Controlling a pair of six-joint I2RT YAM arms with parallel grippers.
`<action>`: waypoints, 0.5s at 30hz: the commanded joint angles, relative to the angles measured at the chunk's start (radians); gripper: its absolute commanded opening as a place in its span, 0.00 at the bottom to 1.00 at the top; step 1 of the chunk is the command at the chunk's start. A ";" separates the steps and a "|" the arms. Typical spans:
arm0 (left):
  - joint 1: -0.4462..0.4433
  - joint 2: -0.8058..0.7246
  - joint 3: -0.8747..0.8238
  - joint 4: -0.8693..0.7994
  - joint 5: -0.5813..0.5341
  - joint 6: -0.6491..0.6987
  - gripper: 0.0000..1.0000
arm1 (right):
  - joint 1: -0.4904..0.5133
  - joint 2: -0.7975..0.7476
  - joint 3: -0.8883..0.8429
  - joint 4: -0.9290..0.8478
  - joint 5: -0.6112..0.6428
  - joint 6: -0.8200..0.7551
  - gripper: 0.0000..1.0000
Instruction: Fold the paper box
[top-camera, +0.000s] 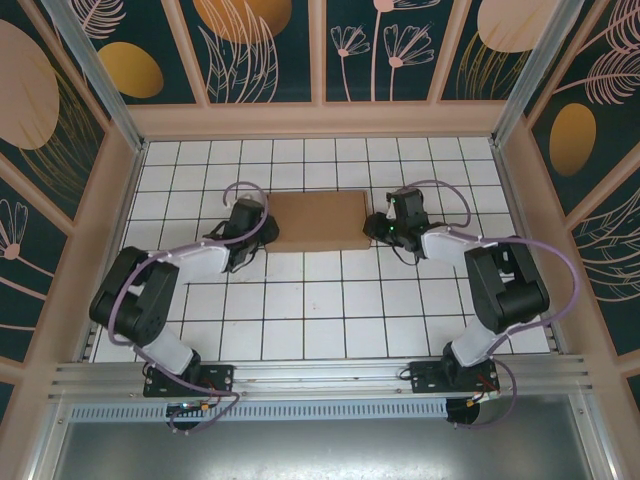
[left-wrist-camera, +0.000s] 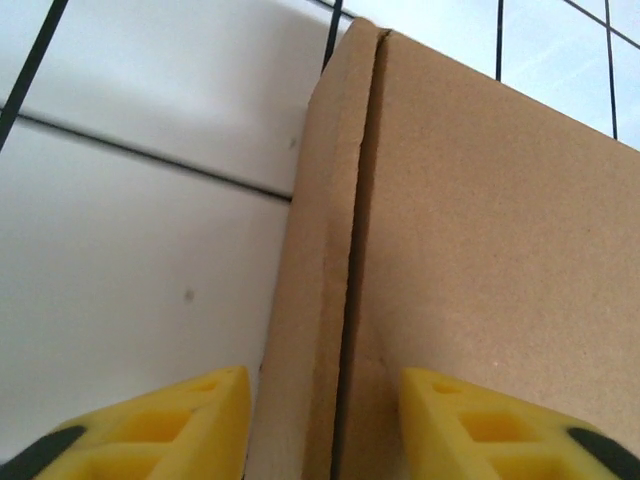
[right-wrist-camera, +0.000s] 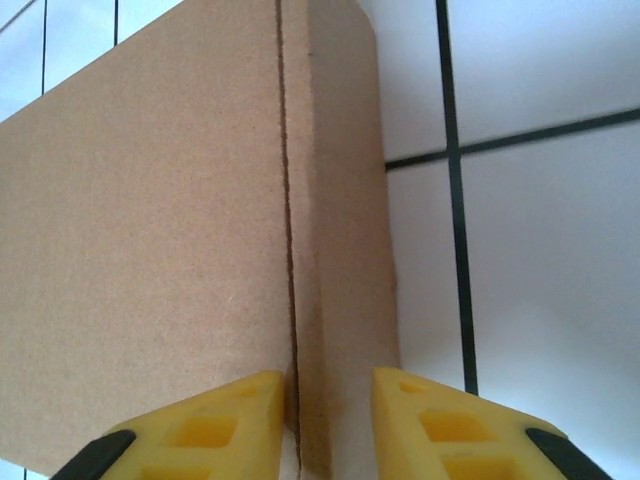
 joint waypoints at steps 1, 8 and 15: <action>0.009 0.025 0.055 -0.038 -0.018 0.046 0.56 | -0.018 0.031 0.007 -0.043 0.007 -0.034 0.38; 0.009 -0.156 0.076 -0.103 -0.111 0.123 0.99 | -0.035 -0.171 0.017 -0.085 0.073 -0.088 0.97; 0.011 -0.515 -0.027 0.005 -0.206 0.488 0.99 | -0.016 -0.513 -0.034 -0.017 0.192 -0.177 0.99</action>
